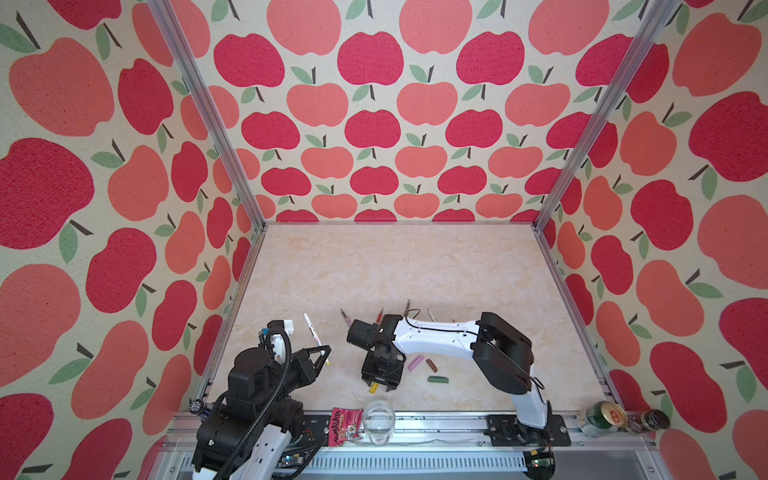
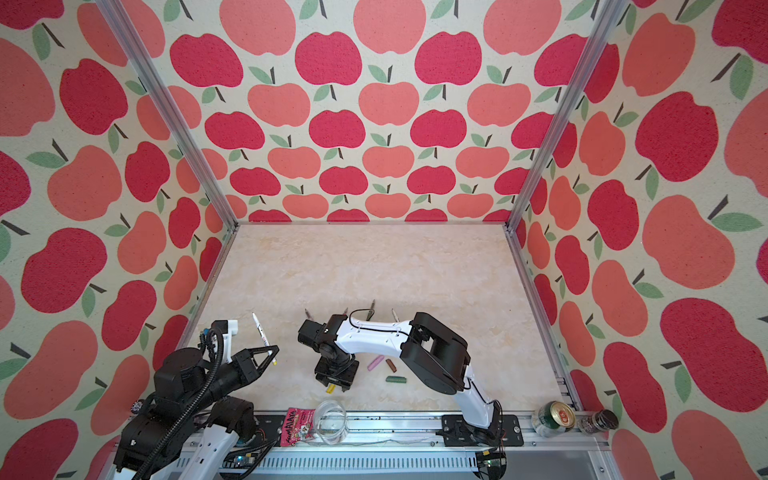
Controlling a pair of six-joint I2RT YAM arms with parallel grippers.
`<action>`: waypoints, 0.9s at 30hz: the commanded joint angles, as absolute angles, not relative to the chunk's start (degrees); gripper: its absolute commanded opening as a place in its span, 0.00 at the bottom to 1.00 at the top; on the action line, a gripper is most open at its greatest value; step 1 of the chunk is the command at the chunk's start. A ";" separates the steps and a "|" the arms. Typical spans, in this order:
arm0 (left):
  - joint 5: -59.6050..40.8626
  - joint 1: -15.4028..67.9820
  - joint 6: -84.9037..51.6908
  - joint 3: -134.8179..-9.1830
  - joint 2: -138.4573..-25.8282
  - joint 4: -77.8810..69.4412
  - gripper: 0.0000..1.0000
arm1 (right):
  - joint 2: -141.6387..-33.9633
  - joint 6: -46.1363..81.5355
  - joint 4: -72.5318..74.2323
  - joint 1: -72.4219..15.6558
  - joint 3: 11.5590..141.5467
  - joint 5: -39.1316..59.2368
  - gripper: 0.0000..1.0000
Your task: Insert the pens into the pen caps
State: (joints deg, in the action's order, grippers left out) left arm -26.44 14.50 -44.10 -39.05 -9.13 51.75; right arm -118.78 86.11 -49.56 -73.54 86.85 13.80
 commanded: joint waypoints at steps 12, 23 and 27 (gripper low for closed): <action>-28.38 14.79 -46.41 -35.64 -6.37 49.31 0.00 | -122.48 90.04 -47.13 -72.97 87.99 16.96 0.45; -28.59 14.78 -46.23 -34.92 -6.66 47.95 0.00 | -124.38 90.44 -48.19 -71.56 87.96 17.31 0.32; -28.32 14.77 -46.33 -34.46 -6.61 47.42 0.00 | -125.51 89.75 -49.49 -70.76 89.10 17.49 0.26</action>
